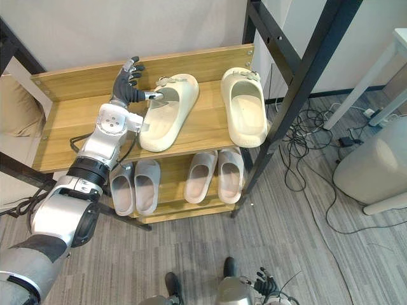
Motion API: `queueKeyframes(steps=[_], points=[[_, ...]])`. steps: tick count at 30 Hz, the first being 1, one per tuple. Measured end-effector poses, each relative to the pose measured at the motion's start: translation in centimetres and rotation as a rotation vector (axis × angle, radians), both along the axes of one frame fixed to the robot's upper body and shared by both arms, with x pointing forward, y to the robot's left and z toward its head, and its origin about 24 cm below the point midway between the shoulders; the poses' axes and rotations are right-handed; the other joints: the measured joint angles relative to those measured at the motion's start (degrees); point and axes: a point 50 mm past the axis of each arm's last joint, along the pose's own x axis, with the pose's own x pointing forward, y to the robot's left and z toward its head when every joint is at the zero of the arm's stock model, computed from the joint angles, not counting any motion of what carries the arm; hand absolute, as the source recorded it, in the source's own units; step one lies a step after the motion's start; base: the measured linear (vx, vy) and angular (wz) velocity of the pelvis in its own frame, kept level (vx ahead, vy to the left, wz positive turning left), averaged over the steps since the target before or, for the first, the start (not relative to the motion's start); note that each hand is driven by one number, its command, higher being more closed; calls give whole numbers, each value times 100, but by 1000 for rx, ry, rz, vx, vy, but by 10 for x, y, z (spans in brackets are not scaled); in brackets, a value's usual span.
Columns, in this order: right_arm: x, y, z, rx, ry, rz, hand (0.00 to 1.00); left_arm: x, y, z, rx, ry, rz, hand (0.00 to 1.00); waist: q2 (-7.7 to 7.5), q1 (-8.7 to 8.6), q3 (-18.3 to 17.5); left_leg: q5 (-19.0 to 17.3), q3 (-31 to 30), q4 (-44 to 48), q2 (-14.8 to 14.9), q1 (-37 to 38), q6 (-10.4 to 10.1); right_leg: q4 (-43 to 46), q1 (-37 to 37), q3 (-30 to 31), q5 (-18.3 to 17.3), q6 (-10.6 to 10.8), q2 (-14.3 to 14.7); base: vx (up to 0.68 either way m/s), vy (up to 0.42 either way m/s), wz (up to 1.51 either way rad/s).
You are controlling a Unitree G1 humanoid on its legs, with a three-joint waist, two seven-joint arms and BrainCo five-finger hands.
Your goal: Organize the slippers on the shoe rack
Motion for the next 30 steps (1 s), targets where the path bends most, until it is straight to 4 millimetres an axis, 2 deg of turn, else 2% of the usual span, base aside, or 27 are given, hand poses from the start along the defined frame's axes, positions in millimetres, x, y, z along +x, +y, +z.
queueKeyframes(steps=[5,10,16,21,23,26,30], points=[[-1,1,-1,2,4,0,0,-1,-1,3,-37,-10,-14,0,-23,1,-13,6,-31,0,-10,14,7,-3,27,-14,0,0,-8,-7,-1,2],[-1,1,-1,5,9,-1,0,-4,-6,14,-77,-60,-50,0,-46,6,-29,11,-52,0,-11,14,8,-10,41,-32,0,0,-9,-4,-1,1],[-3,3,-3,11,27,-3,0,-8,-8,14,-153,-75,-87,0,-90,12,-87,20,-128,0,-21,38,13,-56,132,-118,1,1,-14,-6,-3,6],[-6,2,-5,8,41,-2,0,-23,-11,12,-215,-149,-149,0,-88,106,-114,22,-217,0,-28,70,9,-116,239,-211,1,1,-15,-7,-4,9],[-6,2,-5,7,42,-1,0,-31,-10,5,-235,-159,-165,0,-86,120,-116,22,-223,-1,-30,70,9,-116,242,-216,1,1,-16,0,0,0],[-6,2,-5,5,44,2,0,-46,-11,-18,-283,-149,-177,0,-87,149,-117,22,-232,0,-32,71,9,-123,251,-226,1,2,-16,0,0,0],[-7,2,-5,4,49,3,0,-65,-13,-56,-377,-71,-191,0,-87,191,-130,22,-317,0,-35,139,9,-204,413,-325,3,4,-9,0,-8,11]])
